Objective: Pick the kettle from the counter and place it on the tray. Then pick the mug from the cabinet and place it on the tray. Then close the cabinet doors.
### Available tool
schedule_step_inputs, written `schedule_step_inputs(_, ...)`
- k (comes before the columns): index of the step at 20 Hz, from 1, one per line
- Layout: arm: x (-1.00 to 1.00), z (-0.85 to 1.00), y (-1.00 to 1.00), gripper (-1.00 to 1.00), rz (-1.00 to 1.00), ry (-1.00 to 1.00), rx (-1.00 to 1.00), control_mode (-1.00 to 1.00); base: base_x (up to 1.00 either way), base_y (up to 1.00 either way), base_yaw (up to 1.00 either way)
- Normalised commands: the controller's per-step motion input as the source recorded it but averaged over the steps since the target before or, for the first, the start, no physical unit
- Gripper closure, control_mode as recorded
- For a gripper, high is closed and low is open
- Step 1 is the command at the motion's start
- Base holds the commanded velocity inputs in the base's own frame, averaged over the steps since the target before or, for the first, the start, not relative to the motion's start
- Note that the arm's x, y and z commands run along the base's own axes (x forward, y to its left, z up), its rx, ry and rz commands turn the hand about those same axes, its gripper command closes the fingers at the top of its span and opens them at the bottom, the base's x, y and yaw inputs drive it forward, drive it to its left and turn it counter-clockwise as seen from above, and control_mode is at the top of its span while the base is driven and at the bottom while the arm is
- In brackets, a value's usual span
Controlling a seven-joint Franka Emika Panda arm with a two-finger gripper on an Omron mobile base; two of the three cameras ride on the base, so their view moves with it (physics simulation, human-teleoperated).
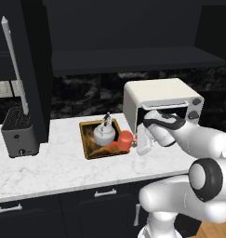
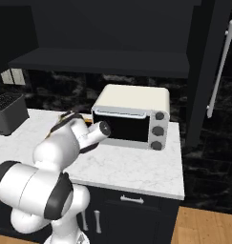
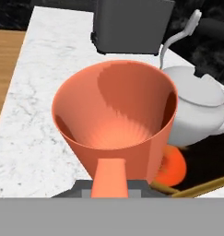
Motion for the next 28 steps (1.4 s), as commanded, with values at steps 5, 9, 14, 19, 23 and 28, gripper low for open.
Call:
schedule_step_inputs(5,0.35,-0.17,0.0,1.0,0.0,0.04,0.0,-1.0,0.0,0.0,0.0)
schedule_step_inputs(9,0.06,-0.38,0.0,1.0,0.0,0.0,0.0,-1.0,0.0,0.0,0.0)
schedule_step_inputs(14,0.08,-0.27,0.0,1.0,0.0,0.0,0.0,-1.0,0.0,0.0,0.0)
schedule_step_inputs(19,0.21,-0.04,0.0,1.0,0.0,0.05,0.0,-1.0,0.0,0.0,0.0)
schedule_step_inputs(23,0.24,-0.05,0.01,1.0,0.0,0.05,0.0,-1.0,0.0,0.0,0.0)
schedule_step_inputs(28,0.25,-0.15,0.02,1.0,0.0,0.02,0.0,-1.0,0.0,0.0,0.0)
